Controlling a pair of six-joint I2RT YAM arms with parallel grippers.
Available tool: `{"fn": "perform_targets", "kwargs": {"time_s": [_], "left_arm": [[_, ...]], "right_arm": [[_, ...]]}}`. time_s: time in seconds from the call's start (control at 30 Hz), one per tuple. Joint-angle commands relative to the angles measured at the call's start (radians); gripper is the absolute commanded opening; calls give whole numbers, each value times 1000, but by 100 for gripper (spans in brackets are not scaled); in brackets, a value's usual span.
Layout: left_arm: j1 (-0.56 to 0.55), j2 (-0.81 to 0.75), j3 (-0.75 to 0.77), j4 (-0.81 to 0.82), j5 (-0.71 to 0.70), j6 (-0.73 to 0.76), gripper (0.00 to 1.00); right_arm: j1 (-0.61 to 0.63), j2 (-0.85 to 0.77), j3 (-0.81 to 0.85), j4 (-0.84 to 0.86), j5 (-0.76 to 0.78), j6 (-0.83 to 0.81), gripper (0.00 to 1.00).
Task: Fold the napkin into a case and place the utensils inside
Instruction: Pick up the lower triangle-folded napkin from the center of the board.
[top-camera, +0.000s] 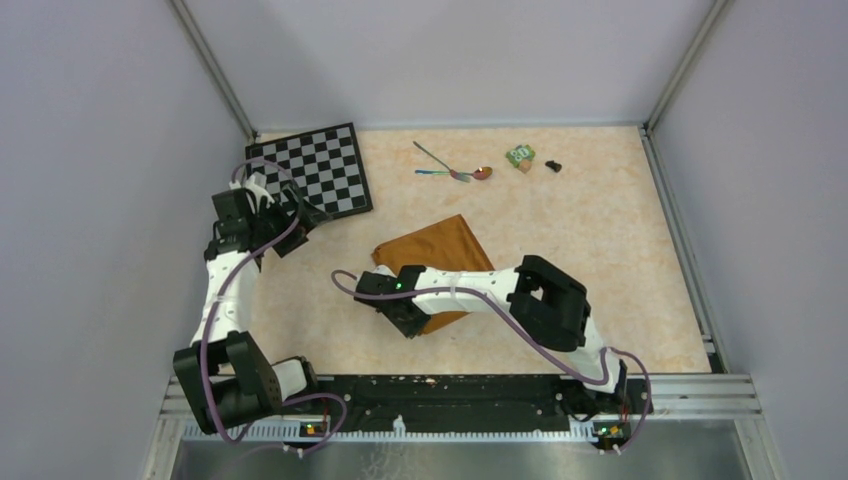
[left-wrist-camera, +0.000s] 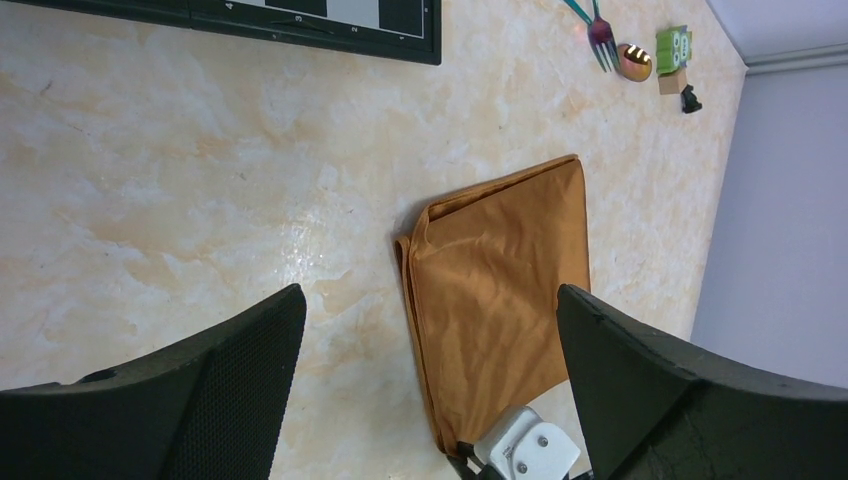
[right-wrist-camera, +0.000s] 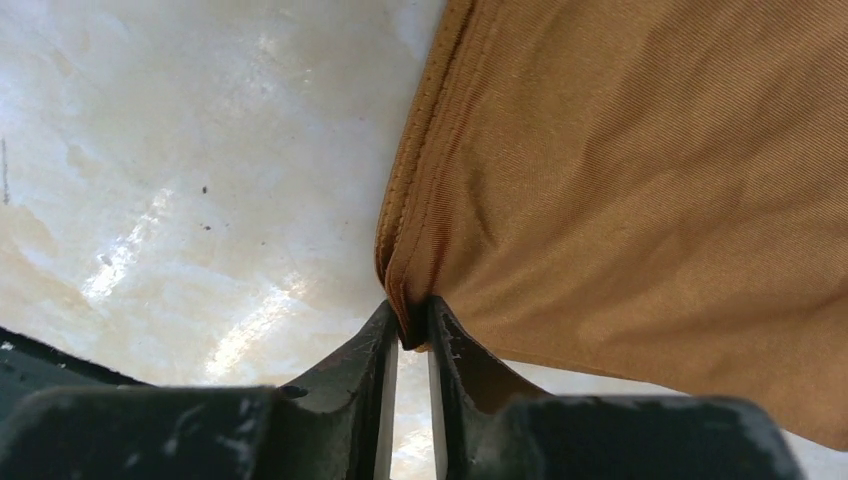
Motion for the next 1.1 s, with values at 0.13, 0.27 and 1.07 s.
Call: {"fn": "perform_targets", "kwargs": {"time_s": [0.13,0.27,1.07], "left_arm": [[7,-10,-53,59,84,14,99],[6,4,-103,87,135,6,99],[-402,69,-502,725,-65,-605,94]], "right_arm": [[0,35,-43,36,122,0,0],[-4,-50,-92,128,81,-17,0],[-351,-686,-790,857,-490,196,0]]}}
